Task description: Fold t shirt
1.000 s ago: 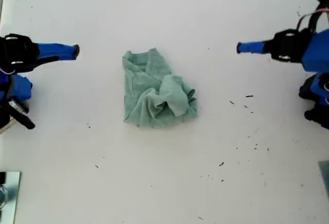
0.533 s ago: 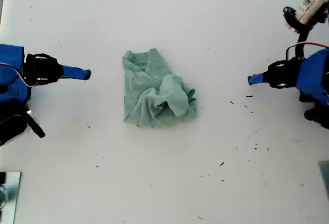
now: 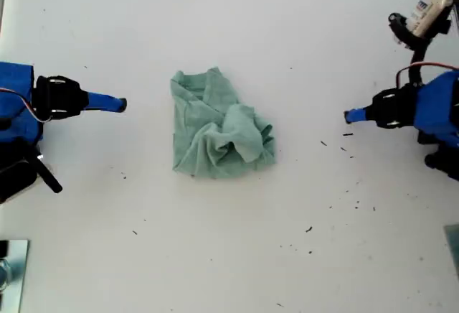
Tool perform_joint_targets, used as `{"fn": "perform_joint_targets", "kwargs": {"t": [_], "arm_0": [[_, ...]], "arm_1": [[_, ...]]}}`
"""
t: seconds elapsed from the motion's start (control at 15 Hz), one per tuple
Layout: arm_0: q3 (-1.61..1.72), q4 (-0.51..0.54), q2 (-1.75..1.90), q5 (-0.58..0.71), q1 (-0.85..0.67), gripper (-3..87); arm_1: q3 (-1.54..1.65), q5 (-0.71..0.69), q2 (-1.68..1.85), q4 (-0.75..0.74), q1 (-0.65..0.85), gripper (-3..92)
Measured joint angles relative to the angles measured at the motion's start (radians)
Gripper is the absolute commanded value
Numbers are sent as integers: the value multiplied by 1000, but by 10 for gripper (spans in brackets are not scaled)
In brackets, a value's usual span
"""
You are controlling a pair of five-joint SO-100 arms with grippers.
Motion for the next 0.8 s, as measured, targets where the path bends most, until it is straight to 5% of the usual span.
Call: {"fn": "perform_joint_targets", "kwargs": {"t": [0.47,0.8], "arm_0": [[0,0,0,0,-2,-1],[0,0,0,0,-2,-1]], "arm_1": [[-1557,-276,-1647,-94,-479,25],[-1649,-281,-1841,-135,-512,25]]}}
